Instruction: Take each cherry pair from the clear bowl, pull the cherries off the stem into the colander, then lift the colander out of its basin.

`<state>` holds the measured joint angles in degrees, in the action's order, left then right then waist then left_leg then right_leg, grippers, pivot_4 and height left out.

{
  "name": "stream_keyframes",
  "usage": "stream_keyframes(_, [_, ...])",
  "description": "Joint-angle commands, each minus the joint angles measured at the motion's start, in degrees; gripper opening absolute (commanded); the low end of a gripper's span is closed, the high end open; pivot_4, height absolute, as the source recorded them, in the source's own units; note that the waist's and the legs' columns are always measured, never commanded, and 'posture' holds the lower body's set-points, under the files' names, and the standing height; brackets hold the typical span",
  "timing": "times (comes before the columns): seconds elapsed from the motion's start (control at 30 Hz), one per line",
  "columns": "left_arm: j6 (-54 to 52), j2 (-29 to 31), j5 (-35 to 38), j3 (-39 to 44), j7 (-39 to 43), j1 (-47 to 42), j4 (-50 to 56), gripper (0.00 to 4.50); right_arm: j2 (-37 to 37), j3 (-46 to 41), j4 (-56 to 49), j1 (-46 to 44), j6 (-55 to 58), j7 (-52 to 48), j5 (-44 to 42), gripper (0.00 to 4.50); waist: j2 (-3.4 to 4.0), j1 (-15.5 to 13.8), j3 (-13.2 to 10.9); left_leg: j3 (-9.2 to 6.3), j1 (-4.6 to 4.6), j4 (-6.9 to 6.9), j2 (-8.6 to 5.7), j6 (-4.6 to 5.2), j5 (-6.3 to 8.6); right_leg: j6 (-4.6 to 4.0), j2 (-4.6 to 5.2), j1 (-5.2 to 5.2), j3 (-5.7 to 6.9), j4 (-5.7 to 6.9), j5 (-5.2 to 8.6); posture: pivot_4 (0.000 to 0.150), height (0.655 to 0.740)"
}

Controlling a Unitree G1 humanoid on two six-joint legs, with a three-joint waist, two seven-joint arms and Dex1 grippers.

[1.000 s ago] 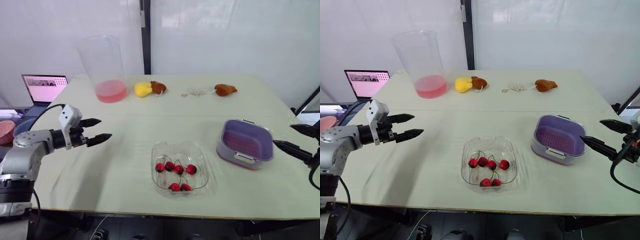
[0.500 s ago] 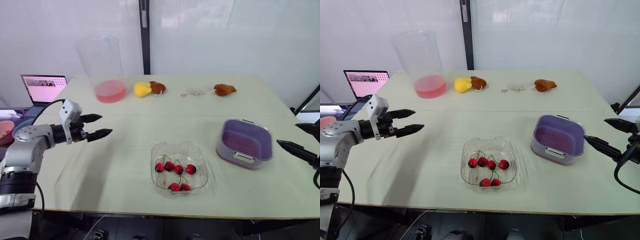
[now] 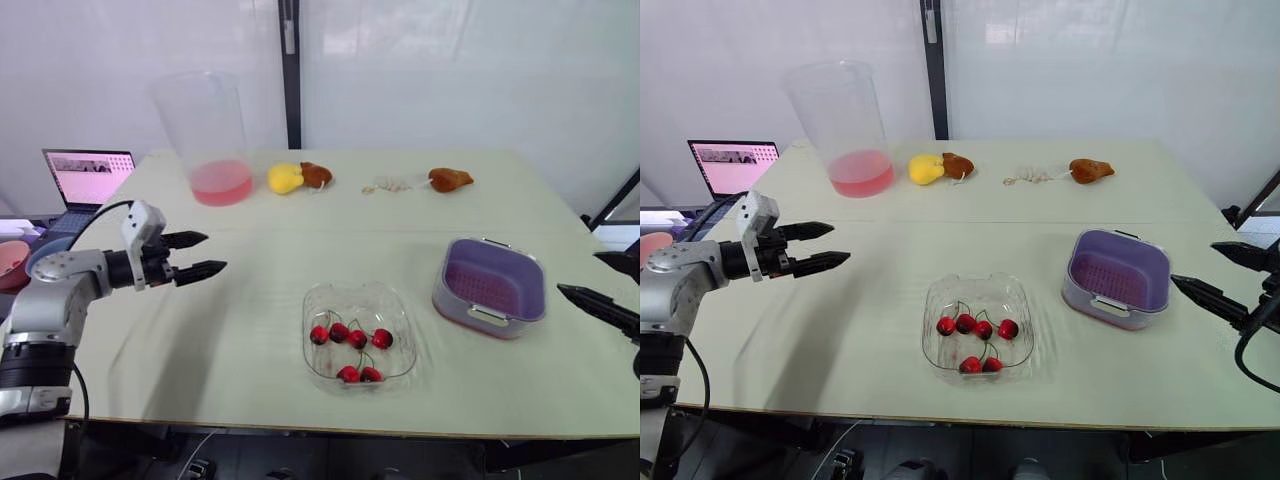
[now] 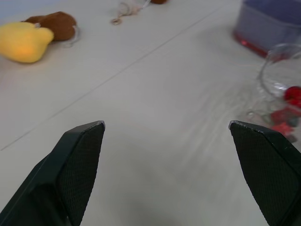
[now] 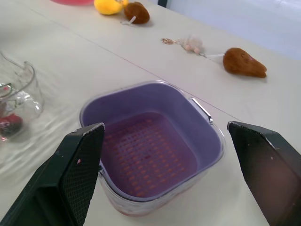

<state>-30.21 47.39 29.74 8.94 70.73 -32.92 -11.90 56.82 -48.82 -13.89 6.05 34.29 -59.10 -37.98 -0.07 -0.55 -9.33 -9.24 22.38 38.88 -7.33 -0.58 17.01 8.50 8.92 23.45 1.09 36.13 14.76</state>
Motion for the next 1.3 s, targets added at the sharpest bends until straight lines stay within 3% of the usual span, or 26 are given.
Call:
stream_keyframes(0.03, [-6.98, 1.79, 6.71, 2.85, 1.09, 1.44, 8.69, 4.45, 3.14, 2.78, -6.45, -3.67, 5.30, 1.50, -6.14, 4.50, 0.00, 0.22, 0.00, 0.00, 0.00, 0.00, 0.02, 0.00, 0.00, 0.00, -0.02, 0.01, 0.00, 0.00, 0.00, 0.150, 0.7400])
stream_keyframes(0.2, [-7.26, 3.97, 8.30, 3.07, 1.89, 8.56, 20.60, 4.45, 8.65, 13.33, -13.23, -11.63, 15.03, 5.23, -13.11, 4.50, 0.08, 1.08, -0.05, 0.00, 0.00, -0.08, 0.11, -0.01, 0.00, 0.00, -0.06, 0.04, -0.05, -0.05, 0.00, 0.150, 0.7400])
stream_keyframes(0.37, [-7.28, 4.12, 10.67, 4.33, 1.08, 14.48, 27.62, 4.45, 10.97, 29.79, -19.37, -26.41, 22.34, 11.03, -17.66, 4.50, 0.11, 1.04, -0.12, 0.05, 0.03, -0.08, 0.12, -0.02, 0.01, -0.01, -0.05, 0.06, -0.15, -0.11, 0.00, 0.150, 0.7400])
stream_keyframes(0.7, [-8.67, -0.66, 15.79, 3.70, -4.14, 13.02, 32.87, 4.45, 3.99, 59.54, -23.37, -53.29, 34.05, 16.97, -8.70, 4.50, 0.04, 0.30, -0.17, 0.14, 0.10, -0.08, 0.12, -0.02, 0.03, -0.01, -0.10, 0.23, -0.22, -0.07, 0.00, 0.150, 0.7400])
stream_keyframes(0.87, [-6.90, -1.92, 14.89, 1.94, -4.76, 13.08, 33.33, 4.45, -3.09, 76.82, -17.84, -67.07, 44.54, 16.98, -2.39, 4.50, 0.04, 0.47, -0.17, 0.45, 0.14, -0.11, 0.15, -0.02, 0.03, -0.01, -0.12, 0.52, -0.49, 0.07, 0.00, 0.150, 0.7400])
stream_keyframes(1.07, [-4.61, -3.38, 13.49, 0.88, -6.66, 13.82, 33.77, 4.45, -12.50, 84.83, -9.78, -73.77, 57.10, 20.03, 0.55, 4.50, 0.02, 0.64, -0.15, 0.86, 0.30, -0.20, 0.17, -0.01, 0.03, -0.02, -0.13, 0.95, -0.81, 0.16, -0.02, 0.150, 0.7400])
stream_keyframes(1.3, [-2.55, -3.95, 13.16, 1.32, -7.84, 16.54, 34.74, 4.45, -13.16, 91.89, -10.33, -74.70, 58.21, 20.37, 0.33, 4.50, 0.02, 1.31, -0.15, 0.90, 0.35, -0.21, 0.20, -0.01, 0.03, -0.03, -0.16, 1.05, -0.83, 0.20, -0.03, 0.150, 0.7400])
